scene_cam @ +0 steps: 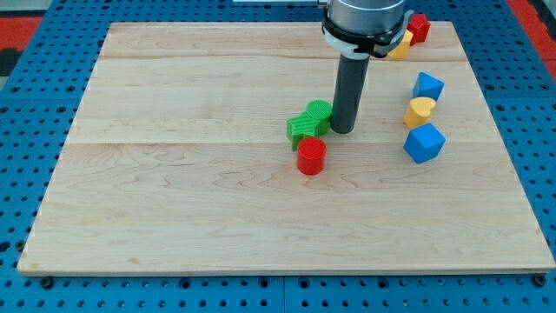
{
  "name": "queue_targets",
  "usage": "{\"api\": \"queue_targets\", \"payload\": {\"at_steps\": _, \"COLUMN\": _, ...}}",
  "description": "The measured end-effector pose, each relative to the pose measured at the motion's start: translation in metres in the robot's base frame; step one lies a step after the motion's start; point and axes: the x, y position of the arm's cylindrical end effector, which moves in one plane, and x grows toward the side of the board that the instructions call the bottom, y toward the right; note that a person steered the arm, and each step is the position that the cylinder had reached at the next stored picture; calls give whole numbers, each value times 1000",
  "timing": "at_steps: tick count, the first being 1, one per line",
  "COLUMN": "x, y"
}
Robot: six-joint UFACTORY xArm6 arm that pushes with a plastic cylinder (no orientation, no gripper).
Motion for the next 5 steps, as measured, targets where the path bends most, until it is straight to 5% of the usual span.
{"api": "queue_targets", "payload": {"at_steps": 5, "x": -36, "y": -5}}
